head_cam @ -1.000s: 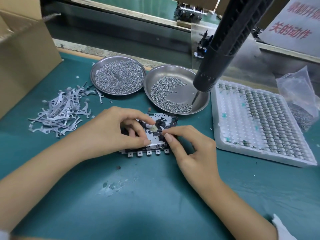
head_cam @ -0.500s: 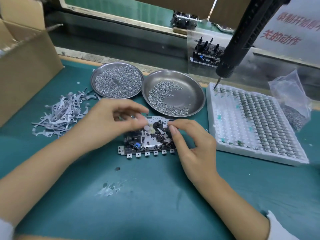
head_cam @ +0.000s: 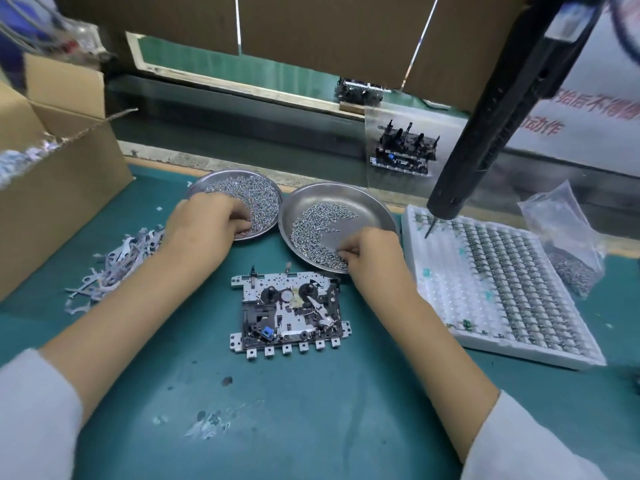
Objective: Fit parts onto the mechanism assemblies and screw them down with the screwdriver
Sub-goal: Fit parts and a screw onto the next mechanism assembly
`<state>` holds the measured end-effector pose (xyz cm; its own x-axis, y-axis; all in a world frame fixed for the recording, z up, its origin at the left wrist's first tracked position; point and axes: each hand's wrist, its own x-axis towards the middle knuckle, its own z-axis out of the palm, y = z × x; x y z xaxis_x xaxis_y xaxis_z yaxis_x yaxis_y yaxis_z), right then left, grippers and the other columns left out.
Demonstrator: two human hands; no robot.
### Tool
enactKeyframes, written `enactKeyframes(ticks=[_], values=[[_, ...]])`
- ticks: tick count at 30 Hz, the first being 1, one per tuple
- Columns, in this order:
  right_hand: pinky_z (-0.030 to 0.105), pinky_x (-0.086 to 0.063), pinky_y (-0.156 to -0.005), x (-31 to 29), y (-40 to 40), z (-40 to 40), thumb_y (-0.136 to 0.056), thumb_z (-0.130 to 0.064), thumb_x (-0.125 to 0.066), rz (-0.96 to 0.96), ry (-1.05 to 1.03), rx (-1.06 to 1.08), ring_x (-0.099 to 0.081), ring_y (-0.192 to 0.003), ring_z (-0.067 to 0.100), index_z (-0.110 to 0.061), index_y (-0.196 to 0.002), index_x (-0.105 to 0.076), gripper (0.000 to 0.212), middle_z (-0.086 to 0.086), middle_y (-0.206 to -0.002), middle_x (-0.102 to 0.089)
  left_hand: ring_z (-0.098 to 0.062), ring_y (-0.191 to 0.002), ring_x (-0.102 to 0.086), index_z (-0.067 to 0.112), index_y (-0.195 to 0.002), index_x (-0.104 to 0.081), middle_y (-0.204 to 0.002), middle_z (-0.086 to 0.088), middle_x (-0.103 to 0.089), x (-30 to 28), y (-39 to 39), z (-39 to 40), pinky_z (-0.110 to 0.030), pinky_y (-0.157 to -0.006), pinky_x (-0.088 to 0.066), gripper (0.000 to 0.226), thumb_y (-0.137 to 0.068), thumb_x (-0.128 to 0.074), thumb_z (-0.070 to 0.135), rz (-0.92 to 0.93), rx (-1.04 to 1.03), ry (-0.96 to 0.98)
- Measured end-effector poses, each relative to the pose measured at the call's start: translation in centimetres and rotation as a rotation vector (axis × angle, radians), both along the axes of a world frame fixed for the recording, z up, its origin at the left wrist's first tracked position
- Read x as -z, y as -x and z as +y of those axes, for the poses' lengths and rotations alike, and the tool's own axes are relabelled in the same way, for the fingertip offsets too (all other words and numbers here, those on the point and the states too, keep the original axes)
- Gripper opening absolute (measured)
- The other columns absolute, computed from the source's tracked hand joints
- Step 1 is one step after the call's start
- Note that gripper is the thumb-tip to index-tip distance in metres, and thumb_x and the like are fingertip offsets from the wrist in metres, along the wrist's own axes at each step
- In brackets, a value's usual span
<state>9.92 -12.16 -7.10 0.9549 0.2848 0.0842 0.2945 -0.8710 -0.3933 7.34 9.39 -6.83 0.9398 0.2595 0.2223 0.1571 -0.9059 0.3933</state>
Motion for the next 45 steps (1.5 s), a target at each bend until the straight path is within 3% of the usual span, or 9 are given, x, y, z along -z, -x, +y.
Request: enactKeyframes(ticks=[6,10,14,19,25,29,35,39,45], values=[[0.032,-0.048,-0.087,0.0,0.3,-0.3,-0.090,-0.003,-0.059,-0.020,-0.134,0.014,-0.064,-0.092,0.025,-0.008,-0.105,-0.072,0.020,0.012,-0.097,-0.071,-0.032,-0.100,-0.060,0.020,-0.095,-0.073,-0.099,-0.004,-0.073,0.4,0.2,0.0,-0.038,-0.090,-0.037,0.012,-0.091,-0.062,0.023,-0.118,0.019,-0.057],[0.013,-0.034,-0.070,0.3,0.1,-0.3,-0.093,-0.003,-0.054,0.041,-0.171,0.067,-0.056,-0.086,0.016,-0.013,-0.117,-0.066,0.029,0.008,-0.102,-0.068,-0.029,-0.098,-0.062,0.017,-0.100,-0.071,-0.097,-0.004,-0.072,0.7,0.2,0.2,-0.037,-0.093,-0.036,0.013,-0.090,-0.064,0.019,-0.195,0.028,0.016],[0.019,-0.041,-0.078,0.4,0.4,-0.4,-0.092,-0.001,-0.051,0.001,-0.259,0.076,-0.060,-0.091,0.018,-0.012,-0.115,-0.065,0.029,0.008,-0.099,-0.067,-0.031,-0.096,-0.063,0.013,-0.102,-0.072,-0.096,-0.006,-0.072,0.7,0.7,0.2,-0.043,-0.095,-0.044,0.016,-0.088,-0.064,0.009,-0.278,0.053,0.153],[0.032,-0.048,-0.089,0.3,0.2,-0.6,-0.088,-0.004,-0.063,-0.025,-0.222,0.010,-0.063,-0.092,0.021,-0.010,-0.112,-0.069,0.026,0.007,-0.094,-0.070,-0.024,-0.082,-0.060,0.009,-0.100,-0.072,-0.094,-0.010,-0.070,0.5,0.9,-0.2,-0.025,-0.078,-0.040,0.014,-0.091,-0.062,0.012,-0.335,0.054,0.180],[0.028,-0.050,-0.086,0.8,0.0,-0.5,-0.086,0.002,-0.061,-0.071,-0.267,0.003,-0.064,-0.085,0.017,-0.007,-0.113,-0.068,0.029,0.006,-0.090,-0.072,0.004,-0.061,-0.058,0.028,-0.079,-0.069,-0.062,0.015,-0.066,0.0,2.5,-2.0,-0.008,-0.062,-0.044,0.011,-0.087,-0.066,0.022,-0.303,0.048,0.771],[0.002,-0.042,-0.069,0.4,0.1,-0.9,-0.086,0.003,-0.063,-0.096,-0.490,0.044,-0.056,-0.071,-0.002,-0.010,-0.108,-0.070,0.027,-0.007,-0.083,-0.064,0.006,-0.064,-0.063,0.026,-0.085,-0.072,-0.071,0.014,-0.072,0.3,4.5,-4.0,-0.005,-0.060,-0.045,0.014,-0.081,-0.071,0.013,-0.277,0.123,1.050],[0.011,-0.049,-0.065,-1.0,1.8,-1.6,-0.077,0.009,-0.071,0.136,-0.996,0.027,-0.065,-0.070,0.001,-0.021,-0.084,-0.070,0.031,-0.005,-0.076,-0.070,-0.004,-0.079,-0.069,0.026,-0.088,-0.072,-0.082,0.010,-0.074,0.2,6.1,-5.7,-0.011,-0.073,-0.050,0.020,-0.069,-0.076,0.021,-0.327,0.235,0.995],[0.017,-0.052,-0.067,-1.3,3.7,-1.1,-0.068,-0.006,-0.075,0.408,-1.292,-0.063,-0.068,-0.072,0.010,-0.016,-0.087,-0.071,0.022,0.001,-0.076,-0.073,-0.003,-0.082,-0.068,0.027,-0.089,-0.071,-0.081,0.012,-0.074,-0.1,6.6,-6.4,-0.016,-0.077,-0.052,0.022,-0.067,-0.076,0.027,-0.386,0.240,0.962],[0.020,-0.054,-0.067,-1.4,5.1,0.2,-0.063,-0.007,-0.072,0.541,-1.453,-0.139,-0.069,-0.071,0.013,-0.014,-0.085,-0.072,0.023,0.005,-0.075,-0.073,-0.003,-0.082,-0.070,0.027,-0.090,-0.070,-0.081,0.013,-0.074,-0.3,7.0,-6.9,-0.013,-0.074,-0.051,0.026,-0.065,-0.076,0.032,-0.408,0.280,1.008]])
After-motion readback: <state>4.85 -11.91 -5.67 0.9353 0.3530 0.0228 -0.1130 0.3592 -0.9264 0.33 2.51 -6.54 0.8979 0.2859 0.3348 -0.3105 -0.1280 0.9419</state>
